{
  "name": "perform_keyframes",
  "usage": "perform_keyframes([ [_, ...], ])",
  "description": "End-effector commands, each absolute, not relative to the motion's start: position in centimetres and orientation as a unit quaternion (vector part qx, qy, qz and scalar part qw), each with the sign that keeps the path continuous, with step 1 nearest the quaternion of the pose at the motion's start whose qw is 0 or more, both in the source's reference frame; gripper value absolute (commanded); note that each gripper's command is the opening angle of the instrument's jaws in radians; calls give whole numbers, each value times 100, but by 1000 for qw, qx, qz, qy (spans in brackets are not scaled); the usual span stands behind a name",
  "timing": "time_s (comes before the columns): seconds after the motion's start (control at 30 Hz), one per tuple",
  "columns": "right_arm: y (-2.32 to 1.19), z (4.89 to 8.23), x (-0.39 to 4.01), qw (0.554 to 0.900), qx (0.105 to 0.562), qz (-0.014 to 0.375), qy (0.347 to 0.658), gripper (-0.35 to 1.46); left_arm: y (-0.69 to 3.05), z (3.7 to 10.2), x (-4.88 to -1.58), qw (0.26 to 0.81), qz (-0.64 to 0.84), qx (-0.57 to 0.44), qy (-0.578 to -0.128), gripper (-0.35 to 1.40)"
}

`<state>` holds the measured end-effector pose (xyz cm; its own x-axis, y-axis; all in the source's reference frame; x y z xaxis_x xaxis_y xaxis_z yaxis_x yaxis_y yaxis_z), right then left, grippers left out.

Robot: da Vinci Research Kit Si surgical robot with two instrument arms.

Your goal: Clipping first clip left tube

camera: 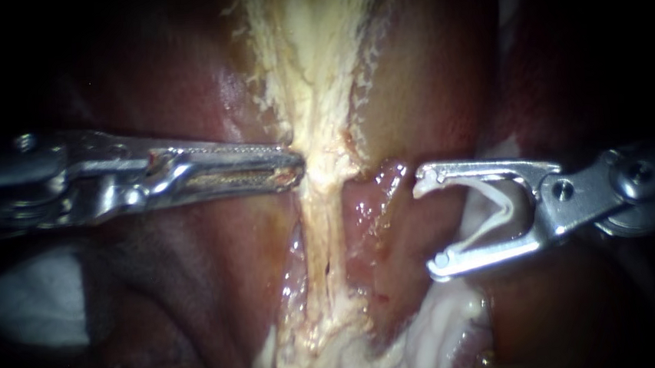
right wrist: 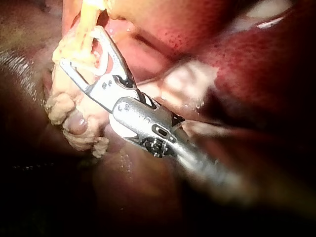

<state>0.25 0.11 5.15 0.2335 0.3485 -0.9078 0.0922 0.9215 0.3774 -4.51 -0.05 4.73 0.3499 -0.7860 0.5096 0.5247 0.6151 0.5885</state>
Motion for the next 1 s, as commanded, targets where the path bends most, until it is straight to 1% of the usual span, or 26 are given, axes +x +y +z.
perform_keyframes([
  [0.03, 11, 515, 25, 765, 180, 84, 613, 60, -5, 472, -450, 805, -407, 164, -399, -35],
  [0.07, 10, 516, 25, 765, 179, 83, 613, 60, -5, 471, -450, 805, -408, 164, -399, -35],
  [0.17, 7, 519, 26, 759, 195, 99, 613, 60, -4, 465, -447, 805, -409, 163, -398, -35],
  [0.23, 3, 523, 29, 755, 216, 117, 608, 60, -2, 459, -443, 805, -410, 161, -397, -35],
  [0.27, 0, 527, 31, 753, 225, 127, 605, 60, -2, 455, -440, 805, -411, 161, -396, -35],
  [0.5, -16, 550, 48, 749, 278, 161, 579, 60, -7, 435, -428, 805, -414, 159, -394, -35],
  [0.6, -23, 560, 58, 746, 297, 170, 571, 60, -8, 427, -423, 805, -416, 156, -392, -35],
  [0.73, -31, 569, 72, 738, 317, 178, 568, 60, -11, 418, -419, 804, -420, 156, -391, -35],
  [1.0, -41, 582, 99, 731, 337, 187, 564, 60, -13, 403, -416, 803, -422, 156, -390, -35],
])
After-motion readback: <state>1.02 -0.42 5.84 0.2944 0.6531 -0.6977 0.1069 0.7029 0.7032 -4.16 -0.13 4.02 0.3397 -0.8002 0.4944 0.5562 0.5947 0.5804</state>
